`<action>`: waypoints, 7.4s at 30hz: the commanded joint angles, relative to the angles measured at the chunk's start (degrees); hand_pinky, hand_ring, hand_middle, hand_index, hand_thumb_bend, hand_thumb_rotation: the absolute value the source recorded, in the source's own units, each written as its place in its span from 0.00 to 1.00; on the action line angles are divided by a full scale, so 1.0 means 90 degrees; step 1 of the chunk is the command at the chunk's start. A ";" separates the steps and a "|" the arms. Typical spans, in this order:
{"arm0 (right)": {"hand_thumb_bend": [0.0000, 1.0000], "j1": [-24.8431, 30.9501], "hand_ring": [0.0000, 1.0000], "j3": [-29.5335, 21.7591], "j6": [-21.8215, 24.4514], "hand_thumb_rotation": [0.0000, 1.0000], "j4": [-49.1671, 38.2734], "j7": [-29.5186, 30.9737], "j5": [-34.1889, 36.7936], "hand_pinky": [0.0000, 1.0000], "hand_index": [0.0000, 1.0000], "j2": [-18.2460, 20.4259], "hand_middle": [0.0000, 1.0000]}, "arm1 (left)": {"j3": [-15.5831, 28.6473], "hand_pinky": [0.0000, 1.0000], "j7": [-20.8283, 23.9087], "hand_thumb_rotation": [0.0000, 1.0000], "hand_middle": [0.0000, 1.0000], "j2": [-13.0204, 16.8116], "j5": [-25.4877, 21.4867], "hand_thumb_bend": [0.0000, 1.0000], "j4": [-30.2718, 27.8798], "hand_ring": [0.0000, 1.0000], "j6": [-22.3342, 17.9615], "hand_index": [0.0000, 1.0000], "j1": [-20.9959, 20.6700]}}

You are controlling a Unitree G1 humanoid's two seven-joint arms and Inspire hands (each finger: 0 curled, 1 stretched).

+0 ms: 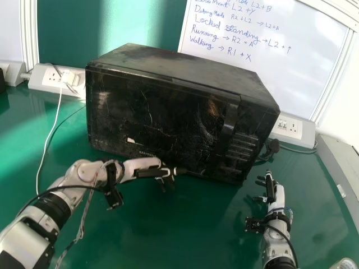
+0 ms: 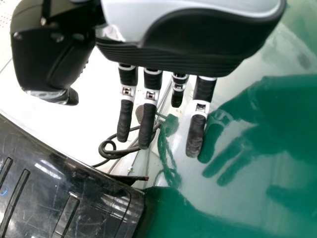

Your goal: Open the door of oven

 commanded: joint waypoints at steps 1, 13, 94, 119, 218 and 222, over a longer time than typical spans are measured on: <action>0.62 0.0018 0.51 -0.0048 0.0071 0.89 0.0049 0.0038 0.0062 0.39 0.63 -0.0039 0.63 | 0.0200 0.39 -0.0201 0.06 0.57 0.0011 -0.0285 0.50 -0.0242 0.50 -0.0020 0.50 0.0188; 0.61 0.0031 0.51 -0.0007 0.0046 0.95 0.0037 0.0003 0.0025 0.39 0.64 -0.0051 0.63 | 0.0780 0.35 -0.1259 0.09 0.55 -0.0073 -0.1581 0.50 -0.1417 0.47 0.1169 0.50 0.0549; 0.67 0.0034 0.52 -0.0062 0.0066 0.97 0.0057 -0.0033 0.0025 0.39 0.65 -0.0026 0.65 | 0.2153 0.89 -0.1473 0.95 1.00 -0.0812 -0.3157 1.00 -0.0629 1.00 0.1659 1.00 0.0090; 0.66 0.0039 0.52 -0.0065 0.0050 0.97 0.0058 -0.0033 0.0030 0.39 0.65 -0.0004 0.65 | 0.1633 0.99 -0.0267 0.99 1.00 -0.1220 -0.2126 1.00 -0.0520 1.00 0.0354 1.00 0.0065; 0.62 0.0020 0.51 -0.0110 0.0011 0.96 0.0045 -0.0077 0.0090 0.39 0.66 0.0112 0.65 | 0.1750 0.85 0.1334 0.96 1.00 -0.1919 -0.1192 1.00 0.1592 0.97 0.0484 0.95 -0.1247; 0.62 0.0026 0.52 -0.0109 0.0003 0.96 0.0044 -0.0049 0.0078 0.40 0.66 0.0112 0.65 | 0.1734 0.85 0.1368 0.96 1.00 -0.1953 -0.1168 1.00 0.1607 0.97 0.0502 0.95 -0.1287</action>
